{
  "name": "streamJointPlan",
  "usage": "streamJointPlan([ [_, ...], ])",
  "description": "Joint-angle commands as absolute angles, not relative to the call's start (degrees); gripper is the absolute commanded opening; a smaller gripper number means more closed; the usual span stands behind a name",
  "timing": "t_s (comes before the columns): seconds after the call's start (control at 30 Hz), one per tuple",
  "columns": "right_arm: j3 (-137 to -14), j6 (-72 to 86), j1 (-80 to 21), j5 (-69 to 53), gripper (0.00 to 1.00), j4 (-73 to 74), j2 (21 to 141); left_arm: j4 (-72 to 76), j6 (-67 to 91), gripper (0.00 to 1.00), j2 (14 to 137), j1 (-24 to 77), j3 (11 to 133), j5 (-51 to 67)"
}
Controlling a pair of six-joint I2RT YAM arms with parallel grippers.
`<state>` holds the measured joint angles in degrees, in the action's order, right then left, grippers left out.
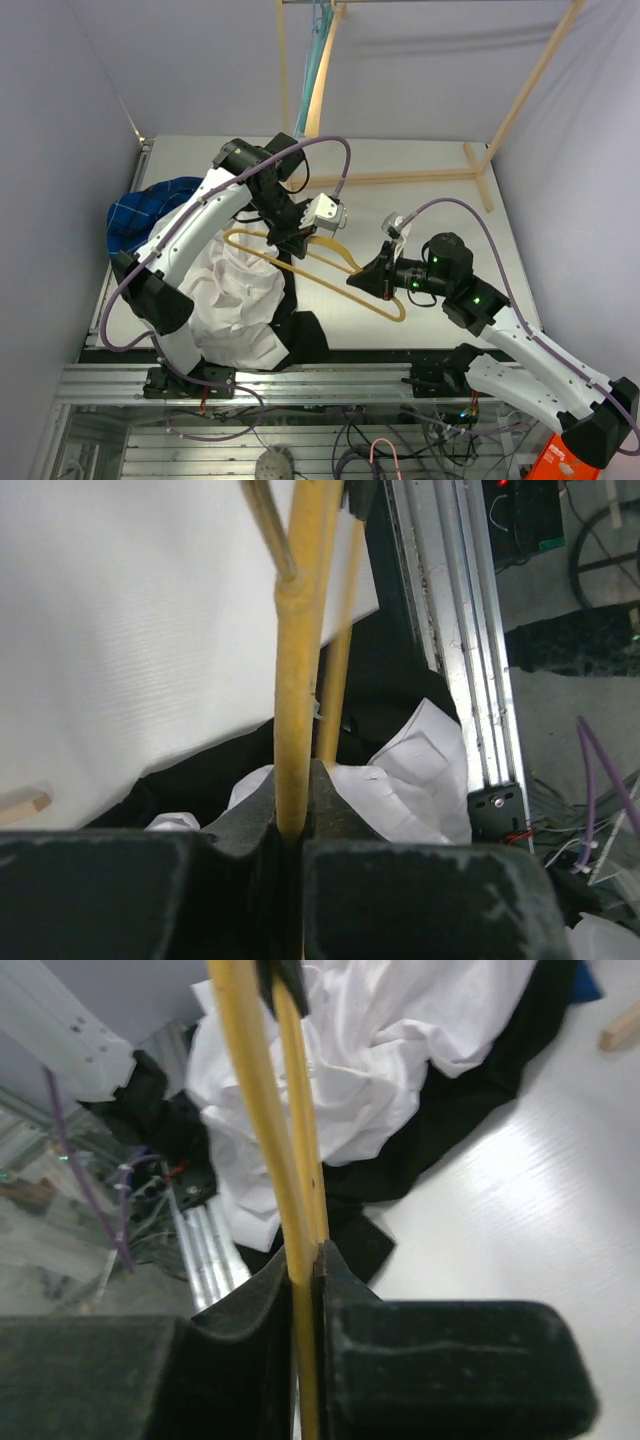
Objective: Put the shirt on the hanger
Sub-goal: Pick up the hanger at the center of the board.
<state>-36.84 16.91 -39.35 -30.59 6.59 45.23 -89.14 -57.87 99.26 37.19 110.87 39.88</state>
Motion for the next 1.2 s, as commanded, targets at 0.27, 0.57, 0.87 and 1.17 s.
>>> streamJointPlan([
  [0.27, -36.18, 20.6, -39.89, -18.61, 0.0, 9.76, 40.34, -82.07, -44.48, 0.98, 96.08, 34.98, 120.76, 36.81],
  [0.57, -37.14, 23.06, -40.26, -12.01, 0.0, 18.25, 40.48, -71.82, -35.88, 0.98, 84.95, 30.46, 117.38, 20.65],
  [0.87, -47.32, 20.33, -40.36, -7.36, 0.0, 29.24, 40.16, -65.88, -15.34, 0.98, 76.77, 8.67, 95.68, 11.32],
  [1.17, -48.69, 19.16, -40.37, -3.64, 0.0, 29.43, 41.25, -60.46, 9.61, 0.98, 64.45, 8.96, 80.38, 15.02],
])
